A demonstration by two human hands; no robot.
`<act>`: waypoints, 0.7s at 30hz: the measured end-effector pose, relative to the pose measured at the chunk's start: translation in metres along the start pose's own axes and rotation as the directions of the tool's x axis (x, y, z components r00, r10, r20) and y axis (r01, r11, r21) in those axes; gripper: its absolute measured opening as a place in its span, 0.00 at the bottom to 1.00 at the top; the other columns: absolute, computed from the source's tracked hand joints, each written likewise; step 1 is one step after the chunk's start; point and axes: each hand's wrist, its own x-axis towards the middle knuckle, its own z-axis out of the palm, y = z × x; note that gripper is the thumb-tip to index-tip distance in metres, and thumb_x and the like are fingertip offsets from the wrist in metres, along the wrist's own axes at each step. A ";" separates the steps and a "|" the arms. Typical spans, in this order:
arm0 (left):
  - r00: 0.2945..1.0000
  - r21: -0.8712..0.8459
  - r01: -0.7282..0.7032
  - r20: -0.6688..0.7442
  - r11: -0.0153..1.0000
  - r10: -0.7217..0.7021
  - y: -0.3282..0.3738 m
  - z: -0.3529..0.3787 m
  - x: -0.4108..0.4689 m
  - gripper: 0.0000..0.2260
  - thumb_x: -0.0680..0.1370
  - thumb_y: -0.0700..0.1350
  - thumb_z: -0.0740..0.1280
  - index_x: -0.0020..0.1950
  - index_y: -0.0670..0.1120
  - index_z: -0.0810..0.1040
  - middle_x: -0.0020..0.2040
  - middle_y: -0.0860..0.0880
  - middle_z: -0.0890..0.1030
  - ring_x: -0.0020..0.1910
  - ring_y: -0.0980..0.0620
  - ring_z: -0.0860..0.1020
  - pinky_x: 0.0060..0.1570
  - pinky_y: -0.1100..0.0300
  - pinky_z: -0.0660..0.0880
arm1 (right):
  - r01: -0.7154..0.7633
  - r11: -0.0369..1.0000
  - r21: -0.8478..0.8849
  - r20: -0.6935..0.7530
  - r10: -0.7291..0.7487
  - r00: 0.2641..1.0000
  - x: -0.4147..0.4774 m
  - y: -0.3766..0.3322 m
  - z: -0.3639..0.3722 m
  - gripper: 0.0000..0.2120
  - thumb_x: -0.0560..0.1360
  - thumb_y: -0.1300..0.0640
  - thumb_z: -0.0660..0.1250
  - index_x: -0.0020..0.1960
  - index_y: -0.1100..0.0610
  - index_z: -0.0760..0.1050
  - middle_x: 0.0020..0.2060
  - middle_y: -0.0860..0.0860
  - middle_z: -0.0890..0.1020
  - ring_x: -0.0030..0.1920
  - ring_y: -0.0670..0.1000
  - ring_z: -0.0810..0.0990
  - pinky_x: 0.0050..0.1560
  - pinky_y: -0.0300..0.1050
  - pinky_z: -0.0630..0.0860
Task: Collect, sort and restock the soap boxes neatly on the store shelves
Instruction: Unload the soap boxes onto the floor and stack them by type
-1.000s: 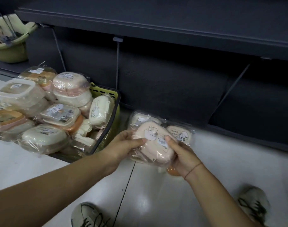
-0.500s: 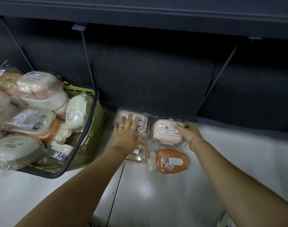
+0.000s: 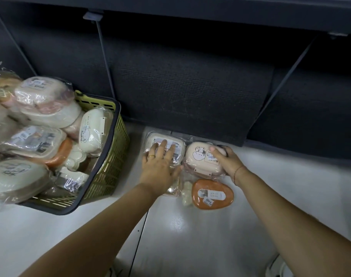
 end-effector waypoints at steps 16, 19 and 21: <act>0.999 -0.024 -0.044 -0.033 0.999 0.044 -0.016 -0.013 0.005 0.31 0.81 0.63 0.51 0.80 0.53 0.47 0.80 0.52 0.49 0.78 0.46 0.49 0.74 0.43 0.48 | -0.008 1.000 -0.009 -0.122 0.007 0.993 -0.015 -0.013 0.006 0.40 0.74 0.41 0.68 0.78 0.54 0.53 0.74 0.57 0.64 0.70 0.59 0.68 0.66 0.52 0.68; 0.996 -0.006 -0.083 -0.040 0.997 0.083 -0.027 -0.029 -0.011 0.31 0.81 0.64 0.50 0.80 0.52 0.49 0.80 0.51 0.52 0.78 0.48 0.51 0.75 0.46 0.47 | 0.011 1.000 -0.024 -0.278 -0.018 0.960 -0.035 -0.010 0.013 0.37 0.74 0.44 0.69 0.76 0.53 0.57 0.72 0.57 0.66 0.68 0.60 0.71 0.63 0.54 0.73; 0.987 0.004 -0.140 -0.074 0.990 0.140 -0.041 -0.051 -0.028 0.34 0.79 0.68 0.46 0.79 0.51 0.54 0.78 0.51 0.59 0.77 0.50 0.55 0.74 0.49 0.48 | 0.076 0.995 -0.059 -0.376 -0.093 0.922 -0.061 -0.009 0.030 0.30 0.75 0.48 0.69 0.72 0.55 0.64 0.68 0.56 0.70 0.66 0.60 0.72 0.58 0.51 0.75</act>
